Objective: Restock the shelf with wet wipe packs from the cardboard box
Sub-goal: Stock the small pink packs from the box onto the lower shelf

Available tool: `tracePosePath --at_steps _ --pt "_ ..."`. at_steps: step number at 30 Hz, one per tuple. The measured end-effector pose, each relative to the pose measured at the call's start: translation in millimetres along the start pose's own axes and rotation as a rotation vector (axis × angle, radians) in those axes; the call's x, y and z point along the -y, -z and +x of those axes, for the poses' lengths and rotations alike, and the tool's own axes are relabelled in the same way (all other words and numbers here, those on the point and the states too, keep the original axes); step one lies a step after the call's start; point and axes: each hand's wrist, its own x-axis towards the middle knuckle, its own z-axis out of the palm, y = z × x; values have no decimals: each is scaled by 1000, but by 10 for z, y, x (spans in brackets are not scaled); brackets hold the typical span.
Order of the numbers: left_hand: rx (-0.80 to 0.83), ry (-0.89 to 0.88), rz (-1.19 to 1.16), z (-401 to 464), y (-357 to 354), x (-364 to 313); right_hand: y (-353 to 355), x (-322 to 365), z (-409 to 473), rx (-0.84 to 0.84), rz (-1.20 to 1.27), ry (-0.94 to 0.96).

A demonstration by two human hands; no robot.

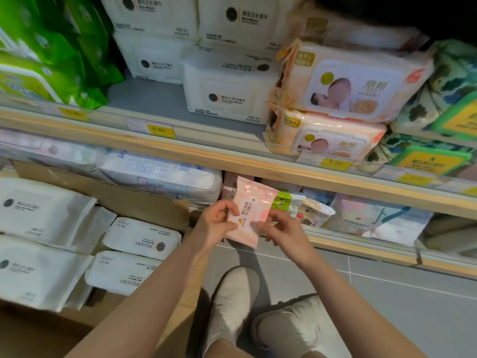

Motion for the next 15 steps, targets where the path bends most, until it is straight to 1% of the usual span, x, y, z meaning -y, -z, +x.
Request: tracePosePath --at_steps 2,4,7,10,11,12,13,15 --pt "-1 -7 26 -33 -70 32 -74 23 -52 8 2 3" --pt "2 -89 164 -92 -33 27 -113 8 -40 -52 -55 -13" --pt "-80 -390 621 -126 331 108 -152 0 74 -128 -214 23" --pt "-17 -476 933 -175 639 151 -297 86 289 -163 -296 120" --pt "-14 -534 1025 -180 656 182 -360 101 390 -178 -322 134" --pt "-47 -607 1113 -187 659 214 -424 99 503 -195 -351 122" --pt "-121 -673 1175 -166 682 241 -478 92 620 -210 -384 77" --pt "-259 -684 1200 -113 786 267 -556 58 838 -231 -442 -53"
